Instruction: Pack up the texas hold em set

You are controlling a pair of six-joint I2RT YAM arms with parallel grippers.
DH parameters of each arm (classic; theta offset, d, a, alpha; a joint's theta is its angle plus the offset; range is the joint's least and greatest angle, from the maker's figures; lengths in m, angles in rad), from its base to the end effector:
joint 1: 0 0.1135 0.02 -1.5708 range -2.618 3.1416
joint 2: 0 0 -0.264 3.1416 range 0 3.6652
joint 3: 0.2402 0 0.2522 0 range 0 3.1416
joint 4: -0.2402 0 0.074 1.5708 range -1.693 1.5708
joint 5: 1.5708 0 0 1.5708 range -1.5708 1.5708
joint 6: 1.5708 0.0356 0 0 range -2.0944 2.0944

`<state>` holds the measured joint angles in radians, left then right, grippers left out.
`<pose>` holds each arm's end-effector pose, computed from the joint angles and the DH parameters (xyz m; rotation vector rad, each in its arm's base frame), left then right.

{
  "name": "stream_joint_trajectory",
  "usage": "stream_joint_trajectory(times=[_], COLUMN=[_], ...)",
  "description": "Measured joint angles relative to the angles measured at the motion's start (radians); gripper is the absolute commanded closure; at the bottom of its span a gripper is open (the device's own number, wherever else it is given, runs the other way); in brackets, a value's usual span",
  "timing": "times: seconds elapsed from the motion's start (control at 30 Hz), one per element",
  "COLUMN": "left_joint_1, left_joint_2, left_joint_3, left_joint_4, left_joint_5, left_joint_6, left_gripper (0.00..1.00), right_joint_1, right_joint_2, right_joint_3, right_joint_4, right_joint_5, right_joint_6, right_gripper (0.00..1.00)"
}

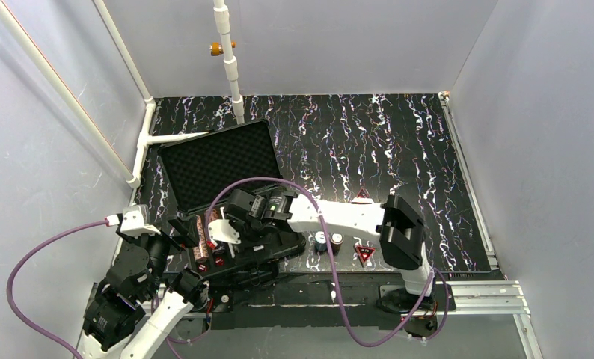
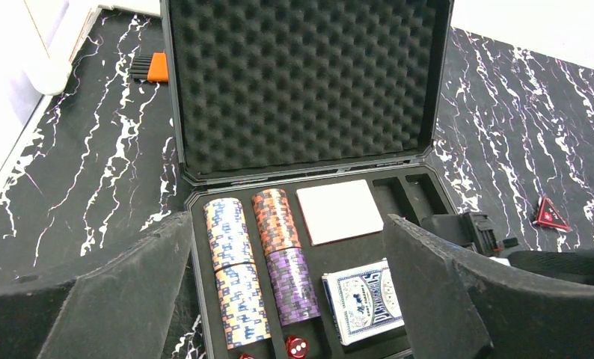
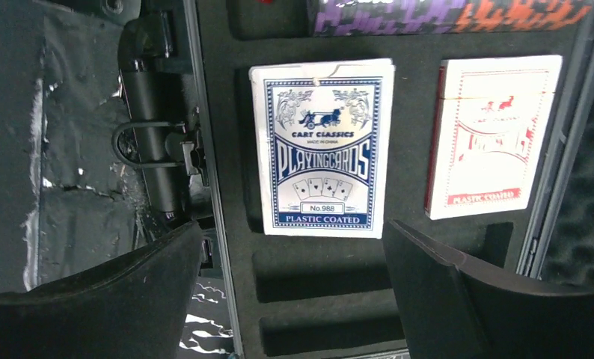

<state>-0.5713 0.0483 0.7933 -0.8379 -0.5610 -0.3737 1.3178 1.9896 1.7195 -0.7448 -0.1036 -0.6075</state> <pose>0.0097 0.0163 0.3268 -0.2603 1.6349 -0.2532 0.1059 0.4242 0.2542 -2.1797 1.4701 0.3886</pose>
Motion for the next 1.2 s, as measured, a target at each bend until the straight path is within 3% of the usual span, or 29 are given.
stream_joint_trajectory(times=[0.07,0.2,0.27,0.43,0.7,1.2], left_joint_1=[0.0,0.001,0.001,0.001,0.001,0.001], left_joint_2=[0.0,0.0,0.0,0.0,0.0,0.0], left_joint_3=[0.0,0.0,0.0,0.0,0.0,0.0], left_joint_4=[0.0,0.0,0.0,0.0,0.0,0.0], left_joint_5=[0.0,0.0,0.0,0.0,0.0,0.0], left_joint_6=[0.0,0.0,0.0,0.0,0.0,0.0], left_gripper=[0.02,0.02,0.02,0.02,0.02,0.02], right_joint_1=[0.003,-0.002,-0.01,-0.029,-0.049,-0.048], right_joint_2=[-0.023,-0.044,-0.053,-0.084,-0.081,-0.039], right_joint_3=[-0.016,-0.049,-0.082,-0.18,-0.198,-0.256], right_joint_4=[0.031,0.158,0.238,0.391,0.506,0.555], right_joint_5=[0.016,0.087,0.128,0.247,0.328,0.243], right_joint_6=[0.042,0.182,0.271,0.48,0.688,0.793], right_gripper=[0.11,0.41,0.5,0.64,0.69,0.74])
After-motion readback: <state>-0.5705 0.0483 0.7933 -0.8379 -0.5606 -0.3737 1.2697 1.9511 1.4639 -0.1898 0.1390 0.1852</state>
